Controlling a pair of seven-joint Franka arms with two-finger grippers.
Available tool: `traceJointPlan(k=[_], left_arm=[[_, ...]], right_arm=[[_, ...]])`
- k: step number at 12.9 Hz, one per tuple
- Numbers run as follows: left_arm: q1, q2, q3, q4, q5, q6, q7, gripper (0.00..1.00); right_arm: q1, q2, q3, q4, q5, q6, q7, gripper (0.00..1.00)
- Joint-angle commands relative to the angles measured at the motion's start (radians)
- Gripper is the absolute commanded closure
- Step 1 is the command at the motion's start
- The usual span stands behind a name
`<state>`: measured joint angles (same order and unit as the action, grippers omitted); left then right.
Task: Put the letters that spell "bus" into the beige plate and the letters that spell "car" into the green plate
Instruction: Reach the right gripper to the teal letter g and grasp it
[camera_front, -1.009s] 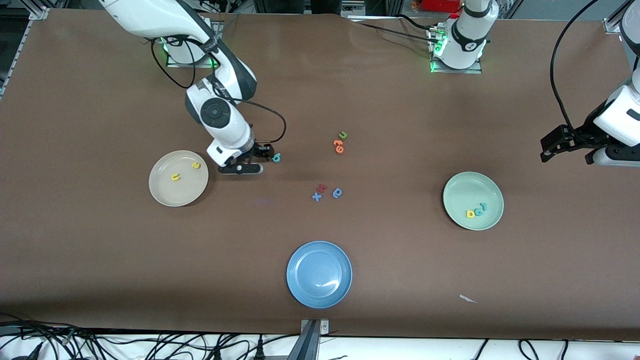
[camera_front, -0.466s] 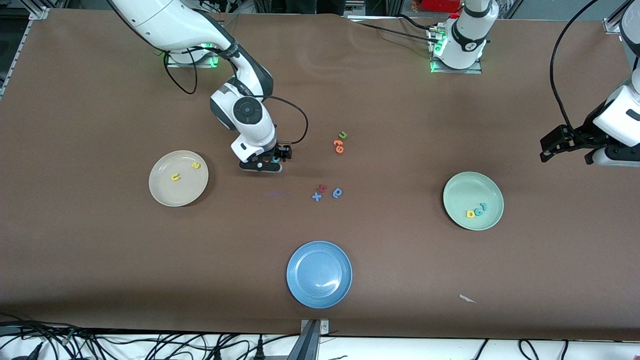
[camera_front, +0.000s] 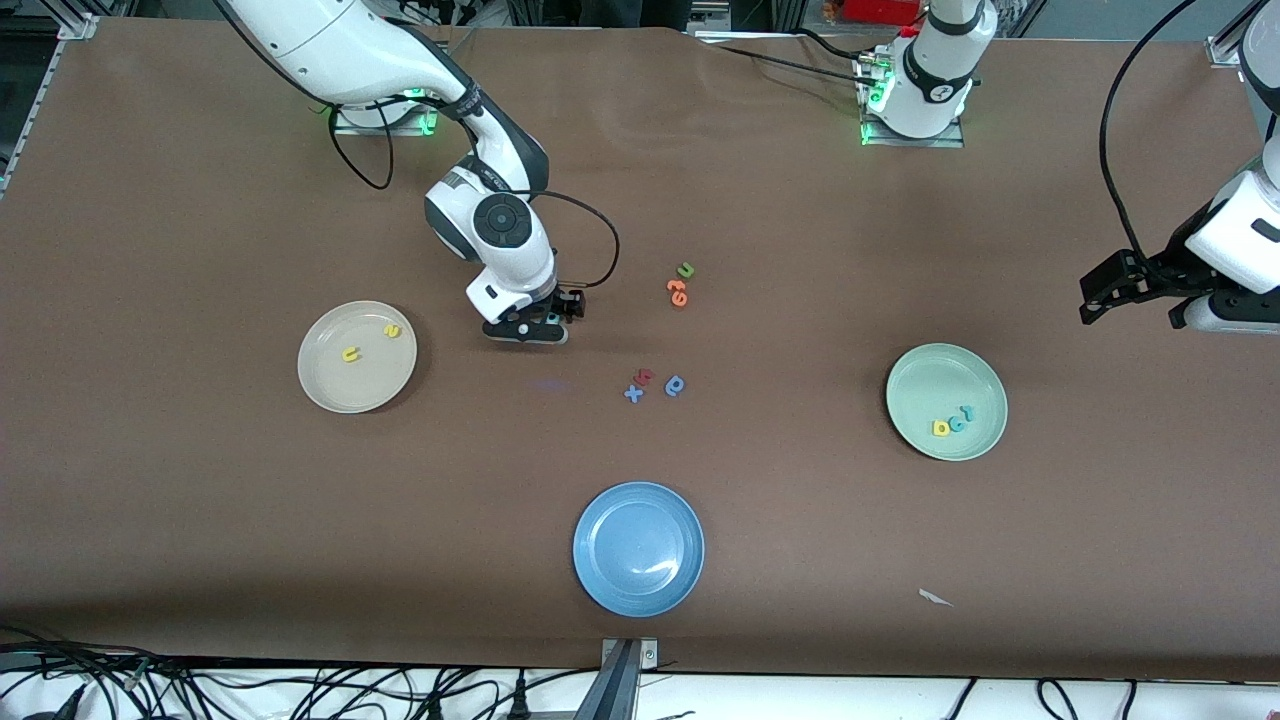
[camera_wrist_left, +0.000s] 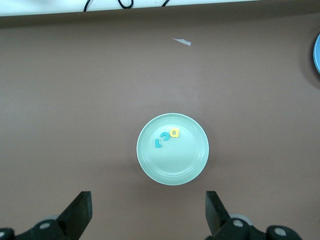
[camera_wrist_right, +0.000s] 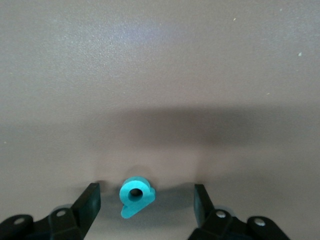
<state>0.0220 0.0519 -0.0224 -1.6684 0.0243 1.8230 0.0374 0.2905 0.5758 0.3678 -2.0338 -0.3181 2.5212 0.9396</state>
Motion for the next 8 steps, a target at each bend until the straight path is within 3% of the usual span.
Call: traceJointPlan(k=[1, 5, 8], left_arm=[[-0.002, 0.016, -0.002, 0.029, 0.022, -0.022, 0.012, 0.00], [-0.002, 0.017, -0.002, 0.029, 0.022, -0.024, 0.012, 0.00], [-0.002, 0.017, -0.002, 0.029, 0.022, -0.024, 0.012, 0.00]], right_arm=[[0.007, 0.019, -0.003, 0.018, -0.029, 0.005, 0.022, 0.23], [0.007, 0.024, -0.003, 0.018, -0.030, 0.011, 0.022, 0.36], [0.007, 0.024, -0.003, 0.020, -0.032, 0.011, 0.022, 0.51]])
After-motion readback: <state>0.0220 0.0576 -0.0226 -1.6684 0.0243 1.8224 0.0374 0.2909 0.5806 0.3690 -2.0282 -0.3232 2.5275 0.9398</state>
